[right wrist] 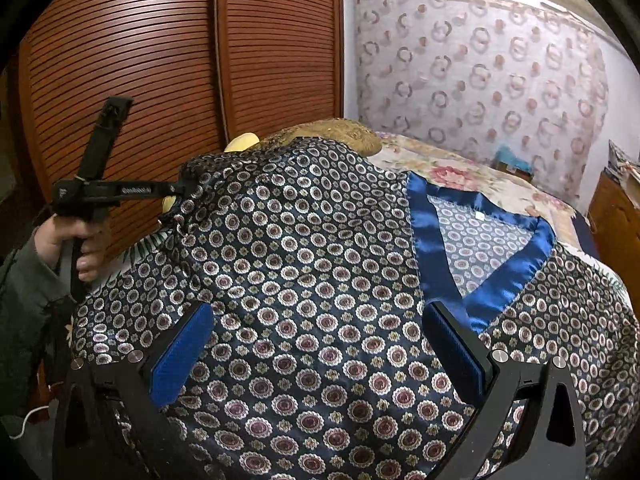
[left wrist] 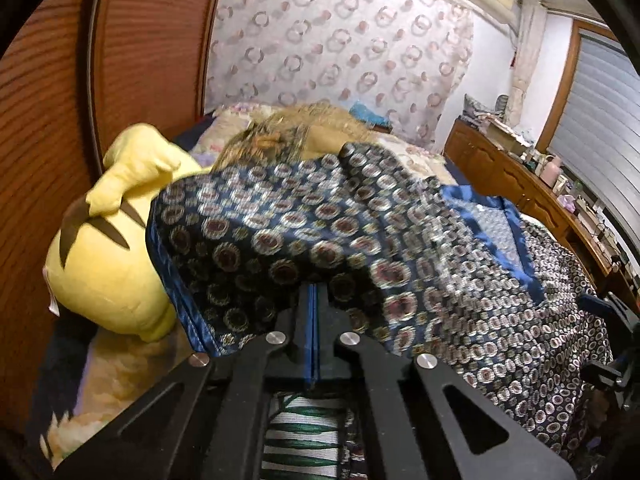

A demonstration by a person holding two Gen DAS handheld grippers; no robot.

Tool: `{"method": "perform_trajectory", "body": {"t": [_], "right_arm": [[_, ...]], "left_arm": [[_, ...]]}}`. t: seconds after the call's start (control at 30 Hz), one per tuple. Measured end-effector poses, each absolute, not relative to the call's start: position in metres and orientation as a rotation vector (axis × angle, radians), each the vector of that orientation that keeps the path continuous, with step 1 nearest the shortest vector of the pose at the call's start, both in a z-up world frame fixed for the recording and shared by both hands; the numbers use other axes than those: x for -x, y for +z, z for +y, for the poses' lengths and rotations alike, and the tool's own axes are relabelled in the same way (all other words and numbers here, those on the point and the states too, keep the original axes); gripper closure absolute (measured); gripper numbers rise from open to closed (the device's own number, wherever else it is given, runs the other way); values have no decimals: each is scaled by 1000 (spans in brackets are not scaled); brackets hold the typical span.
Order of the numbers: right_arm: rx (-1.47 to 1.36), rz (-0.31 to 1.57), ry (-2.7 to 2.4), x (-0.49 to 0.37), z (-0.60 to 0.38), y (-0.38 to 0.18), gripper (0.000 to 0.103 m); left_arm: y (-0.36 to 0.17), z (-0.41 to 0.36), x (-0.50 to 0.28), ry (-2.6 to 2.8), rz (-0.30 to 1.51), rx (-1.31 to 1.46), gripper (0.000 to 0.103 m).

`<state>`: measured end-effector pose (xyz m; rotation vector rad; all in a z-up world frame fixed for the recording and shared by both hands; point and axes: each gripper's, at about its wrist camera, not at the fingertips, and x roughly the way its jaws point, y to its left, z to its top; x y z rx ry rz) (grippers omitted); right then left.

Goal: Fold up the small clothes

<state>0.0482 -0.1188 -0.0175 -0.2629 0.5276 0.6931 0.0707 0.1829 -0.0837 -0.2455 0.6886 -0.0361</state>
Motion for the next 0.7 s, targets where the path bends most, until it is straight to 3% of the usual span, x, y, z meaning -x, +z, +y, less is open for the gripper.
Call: {"method": "perform_trajectory", "body": {"t": [0.27,0.33,0.4,0.43,0.47,0.7], "right_arm": [[218,524,680,-52,-131,-19,0],[211,526,677,-53,-132,-20,0],[212,529,675,-53,-131,-22,0],[214,530,675,-54,-132,-21,0],[217,531,674,-54,-131,-22,0],[218,538,676,-57,-128,-25,0]], "left_arm": [[-57,198,-51,6,597,245,103],[-58,210,-48,60,601,241,87],[-65,226,-47,75,625,263,39],[-71,231,-47,73,639,282,32],[-77,238,-48,75,664,303,27],[-112,245,-65,37,783,331,29]]}}
